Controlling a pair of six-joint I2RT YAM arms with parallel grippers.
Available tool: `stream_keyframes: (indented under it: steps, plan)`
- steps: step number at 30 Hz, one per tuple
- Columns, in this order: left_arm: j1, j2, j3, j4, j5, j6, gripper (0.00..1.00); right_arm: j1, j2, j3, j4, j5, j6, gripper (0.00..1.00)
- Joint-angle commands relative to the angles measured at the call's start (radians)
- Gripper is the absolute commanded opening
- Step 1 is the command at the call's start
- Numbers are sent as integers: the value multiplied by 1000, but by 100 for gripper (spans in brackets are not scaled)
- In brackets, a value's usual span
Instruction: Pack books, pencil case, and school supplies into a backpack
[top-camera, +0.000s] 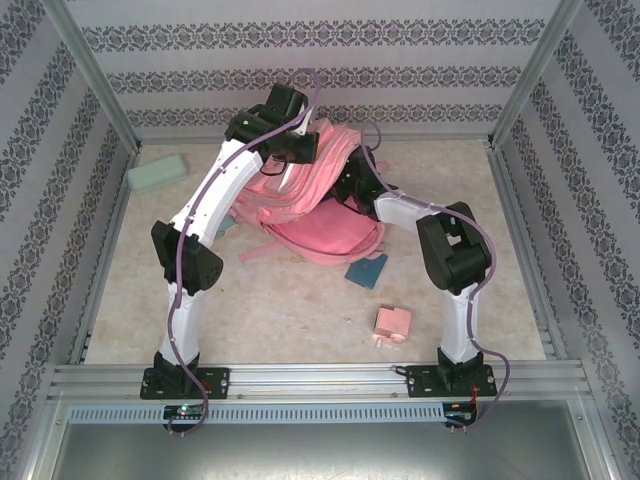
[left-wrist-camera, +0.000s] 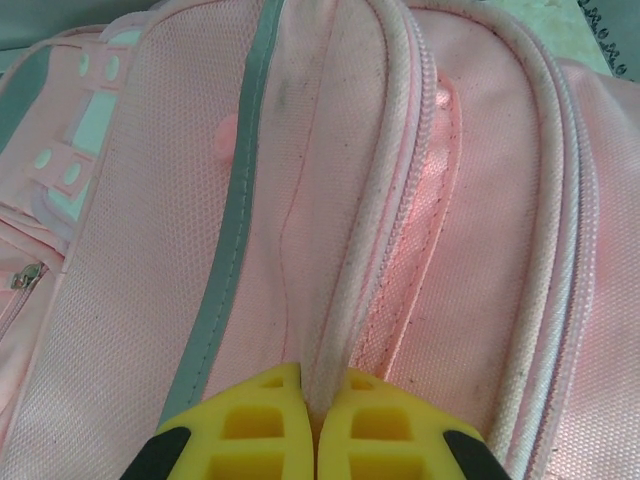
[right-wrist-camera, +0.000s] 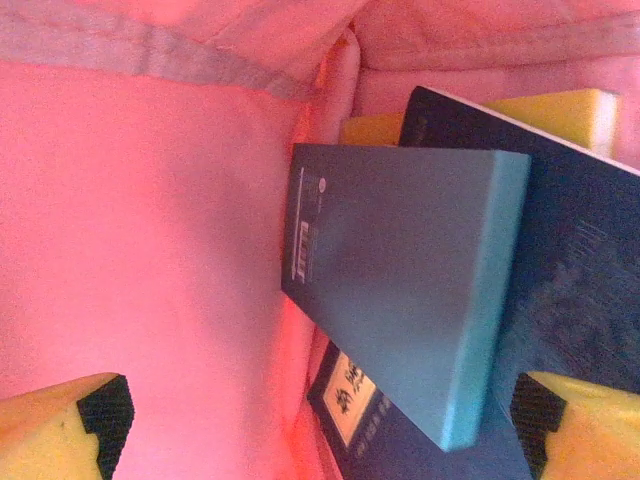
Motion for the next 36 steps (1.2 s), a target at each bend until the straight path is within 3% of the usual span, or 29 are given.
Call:
stream_keyframes:
  steps: [1,8,20,26,29,36]
  plan:
    - [12,-8,56,85,11,-22,0,-14,-95,-48,-45,-31,-55,98]
    - [12,-9,45,70,14,-21,0,-16,-260,-139,-203,-45,-157,98]
    - [14,-33,-19,87,46,-17,0,-2,-543,-268,-791,86,-506,98]
    - [14,-51,-67,105,64,-18,0,6,-725,-488,-783,130,-526,98]
    - [12,-59,-81,108,64,-15,0,4,-767,-570,-747,87,-519,98]
    - [13,-70,-98,108,61,-17,0,12,-709,-700,-572,-53,-416,61]
